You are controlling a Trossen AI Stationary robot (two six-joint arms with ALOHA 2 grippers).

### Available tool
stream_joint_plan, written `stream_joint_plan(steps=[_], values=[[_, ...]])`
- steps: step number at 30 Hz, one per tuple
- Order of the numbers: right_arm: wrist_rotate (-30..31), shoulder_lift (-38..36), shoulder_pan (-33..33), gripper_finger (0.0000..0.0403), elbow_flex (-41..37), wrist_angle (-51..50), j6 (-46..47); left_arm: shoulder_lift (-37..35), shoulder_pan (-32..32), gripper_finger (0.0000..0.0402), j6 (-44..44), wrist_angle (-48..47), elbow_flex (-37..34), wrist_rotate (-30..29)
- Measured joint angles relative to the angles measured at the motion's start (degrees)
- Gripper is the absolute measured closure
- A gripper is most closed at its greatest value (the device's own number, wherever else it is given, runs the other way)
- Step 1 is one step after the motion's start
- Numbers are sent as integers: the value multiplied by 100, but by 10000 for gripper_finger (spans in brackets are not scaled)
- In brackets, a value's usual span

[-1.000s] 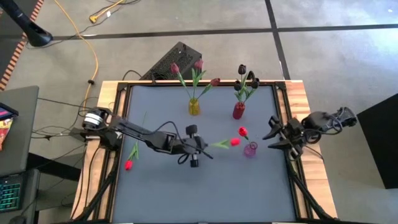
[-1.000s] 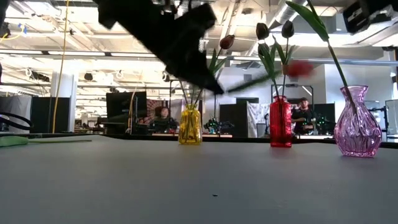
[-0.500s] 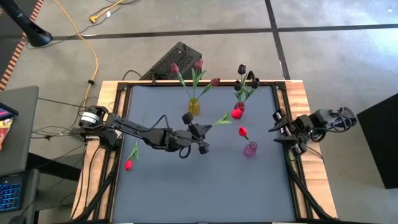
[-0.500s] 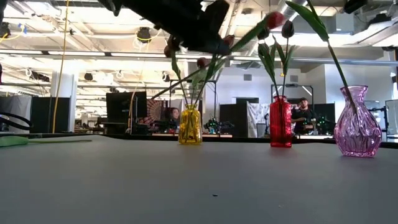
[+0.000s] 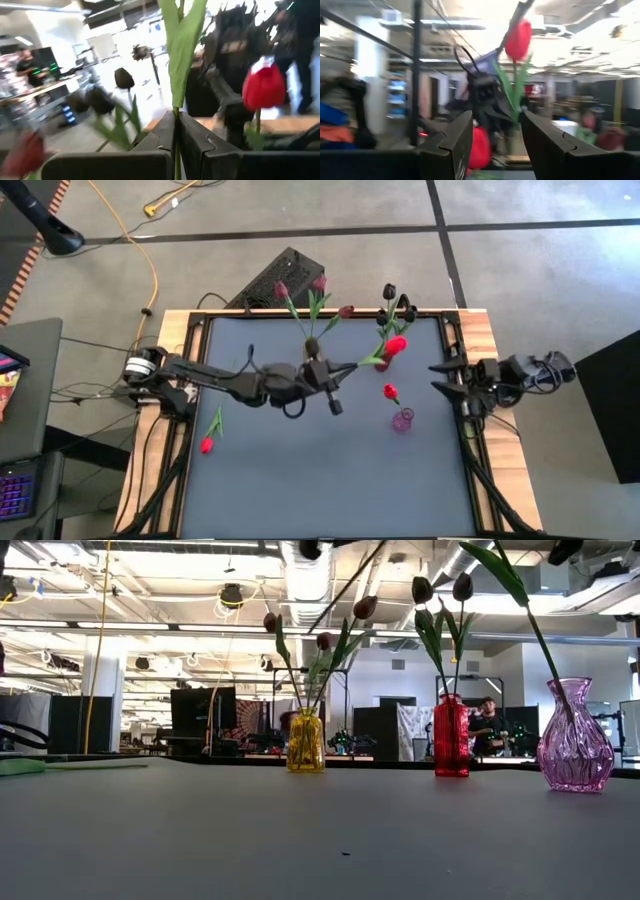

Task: Sort flowers into vase by color
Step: Put the right red flower into the purple vase

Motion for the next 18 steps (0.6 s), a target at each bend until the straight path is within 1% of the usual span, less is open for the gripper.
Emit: stream_joint_plan(steps=[3,6,9,13,14,16,18], values=[[312,241,-114,209,118,19,-248,0,209,401,-215,-47,245,657],[496,545,-321,209,367,35,-287,0,408,401,-457,-166,478,1280],[492,946,-565,209,658,32,-282,39,554,401,-684,-292,720,1667],[452,1556,-901,205,1140,-352,-93,180,666,401,-882,-389,968,2054],[354,1715,-995,202,1265,-458,-34,228,677,401,-927,-457,1022,2097],[-114,2029,-1169,191,1488,-548,73,424,681,401,-943,-527,1264,2237],[-468,2316,-1336,176,1712,-600,142,522,681,401,-850,-868,1498,2302]])
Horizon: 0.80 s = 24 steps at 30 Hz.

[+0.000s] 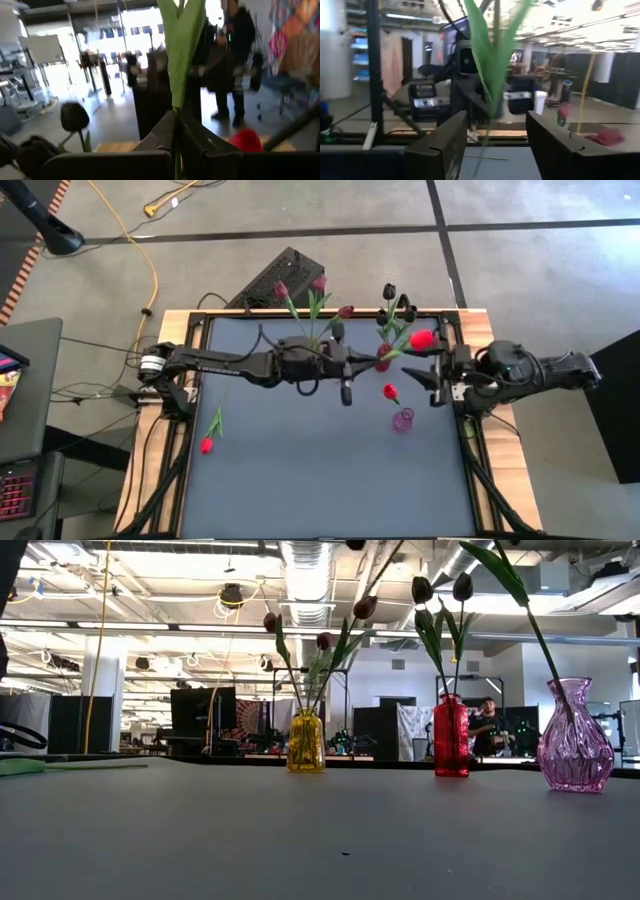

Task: Sort flowers into vase by color
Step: Put the right red flower into the purple vase

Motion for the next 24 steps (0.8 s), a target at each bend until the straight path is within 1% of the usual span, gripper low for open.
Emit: stream_joint_plan(steps=[2,5,8,10,15,20,24], values=[[-135,214,-93,159,191,-142,29,8,-4,401,136,-244,100,-14],[-146,397,-184,139,350,-279,30,-7,-22,401,194,-123,117,-22],[-458,646,-308,127,442,-146,31,-19,-24,401,193,-29,115,96],[-614,814,-382,124,495,-34,31,-29,-24,401,194,-44,116,106],[-734,1145,-473,123,517,320,27,-29,-24,401,216,-147,115,107],[-743,1321,-475,123,517,524,-37,-29,-24,401,267,-216,115,105],[-750,1313,-472,124,517,727,-168,-29,-24,401,279,-284,115,106]])
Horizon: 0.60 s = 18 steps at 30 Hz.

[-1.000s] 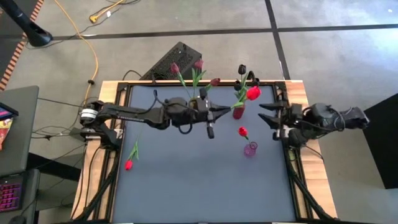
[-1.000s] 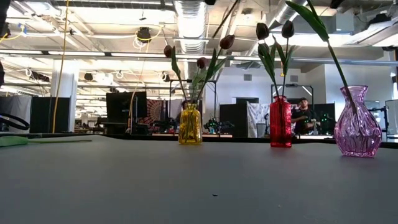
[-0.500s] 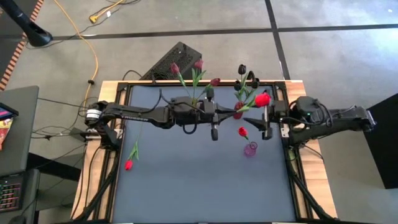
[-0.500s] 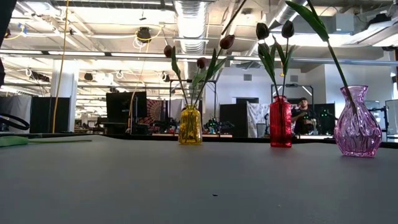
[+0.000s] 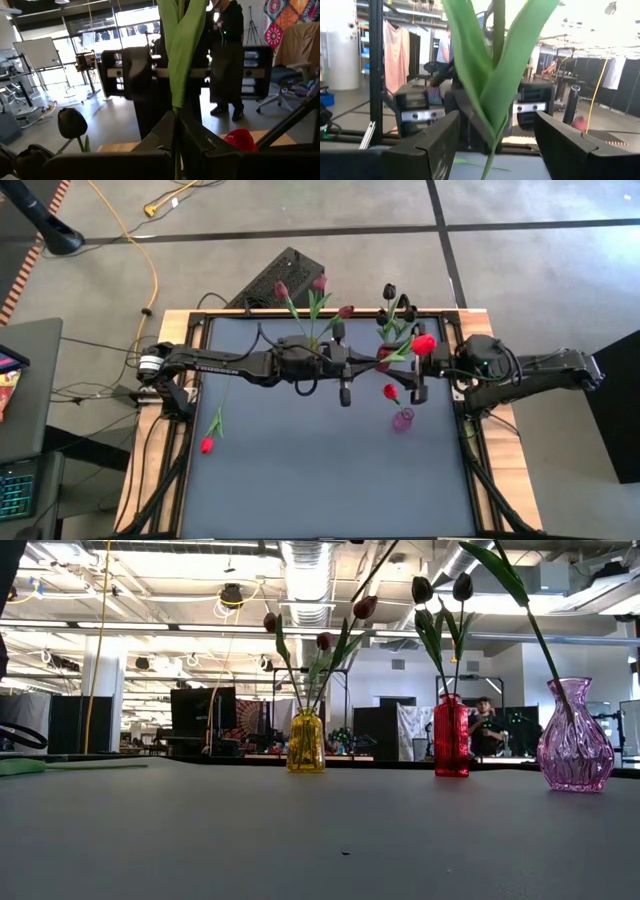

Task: Sort flowers into vase by color
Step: Put the right red flower into the purple vase

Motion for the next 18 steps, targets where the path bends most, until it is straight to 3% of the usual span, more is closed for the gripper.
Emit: stream_joint_plan(steps=[9,18], values=[[0,39,-1,163,0,85,-20,0,0,401,52,-24,-2,-49],[80,112,-7,292,0,136,-297,0,0,401,90,-15,-2,-49]])
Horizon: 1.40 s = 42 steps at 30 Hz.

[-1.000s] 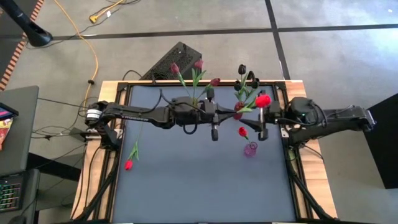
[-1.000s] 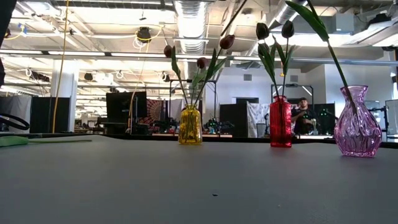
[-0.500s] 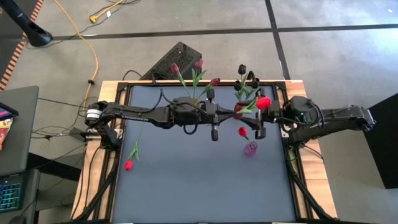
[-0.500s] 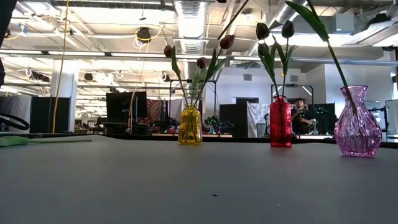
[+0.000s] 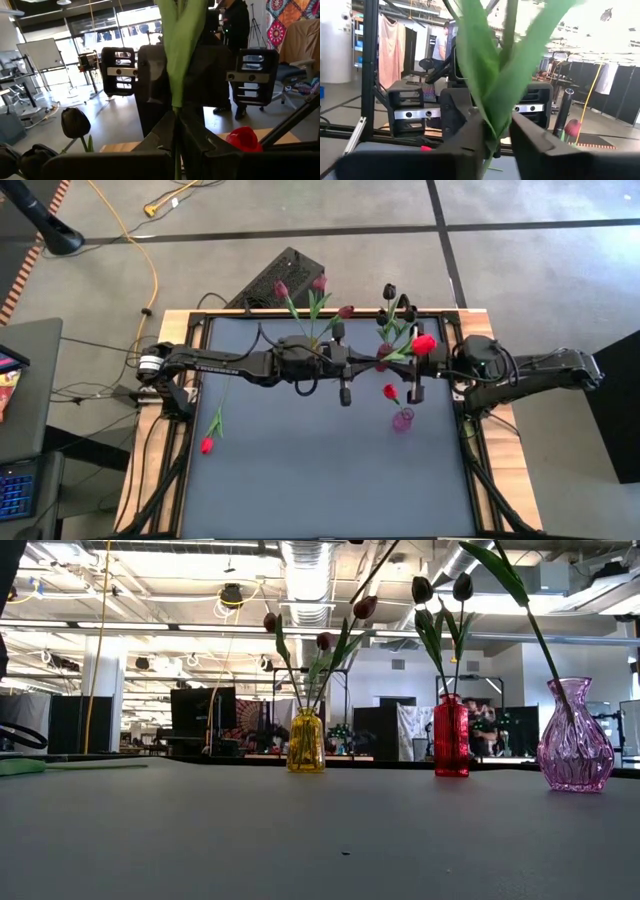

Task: Sort flowers into vase by color
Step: Put the right red flower into the purple vase

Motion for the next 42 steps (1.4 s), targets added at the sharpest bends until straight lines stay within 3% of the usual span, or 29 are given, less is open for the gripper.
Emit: stream_joint_plan(steps=[5,10,13,18,21,26,36,42], values=[[6,-90,2,371,0,-29,0,-10,-1,384,267,-24,0,-103],[115,-353,7,370,5,-149,237,-192,-7,323,321,-339,-7,-282],[270,-568,7,358,295,-992,339,-467,-7,286,325,-878,-7,-434],[566,-755,7,361,1219,-3208,717,-937,-9,250,112,-2100,-7,-570],[565,-735,9,363,1783,-4467,1134,-1095,-70,245,-55,-2809,-4,-780],[563,-682,13,363,2349,-6020,1753,-1129,-399,250,-179,-3480,-119,-1618],[555,-680,14,363,2391,-7188,2471,-1532,-1228,264,-326,-3475,-1160,-3212],[218,-683,79,362,2391,-7234,2616,-2330,-1340,264,-1129,-3480,-2125,-3397]])
